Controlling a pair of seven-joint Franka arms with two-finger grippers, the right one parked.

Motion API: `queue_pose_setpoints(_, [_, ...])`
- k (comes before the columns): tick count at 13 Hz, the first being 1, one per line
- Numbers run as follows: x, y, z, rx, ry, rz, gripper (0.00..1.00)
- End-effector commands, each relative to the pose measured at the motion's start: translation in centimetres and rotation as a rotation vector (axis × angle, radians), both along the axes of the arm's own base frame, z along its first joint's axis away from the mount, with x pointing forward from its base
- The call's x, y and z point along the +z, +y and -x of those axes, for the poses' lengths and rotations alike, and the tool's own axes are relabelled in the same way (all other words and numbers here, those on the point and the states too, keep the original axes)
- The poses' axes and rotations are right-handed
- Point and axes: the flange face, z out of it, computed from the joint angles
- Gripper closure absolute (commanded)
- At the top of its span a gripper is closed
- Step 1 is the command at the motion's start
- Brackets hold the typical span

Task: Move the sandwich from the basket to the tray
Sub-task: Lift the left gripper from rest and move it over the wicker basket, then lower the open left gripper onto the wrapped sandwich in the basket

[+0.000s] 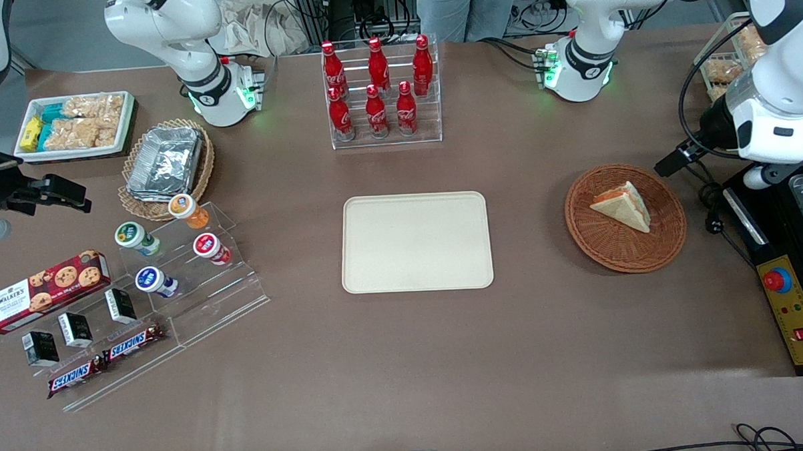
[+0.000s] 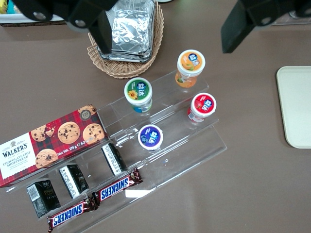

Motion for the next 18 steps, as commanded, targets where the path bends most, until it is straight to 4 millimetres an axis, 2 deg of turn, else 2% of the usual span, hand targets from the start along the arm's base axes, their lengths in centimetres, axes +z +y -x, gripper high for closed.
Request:
queue_pose_setpoints(1, [-1.6, 0.7, 3.8, 0.048, -0.043, -0.009, 0.00])
queue_pose_setpoints(4, [-4.3, 2.2, 6.4, 0.110, -0.067, -0.016, 0.00])
queue_pose_setpoints(6, [-5.0, 2.4, 6.4, 0.144, -0.058, -0.024, 0.00])
queue_pose_setpoints(10, [-8.5, 3.7, 7.0, 0.163, -0.038, -0.063, 0.00])
queue_pose_setpoints(11, [-9.9, 4.9, 7.2, 0.189, -0.039, -0.064, 0.00])
queue_pose_setpoints(12, [-11.7, 5.1, 7.7, 0.195, -0.043, -0.063, 0.00])
queue_pose_setpoints(18, [-19.5, 5.0, 9.6, 0.232, -0.092, -0.059, 0.00])
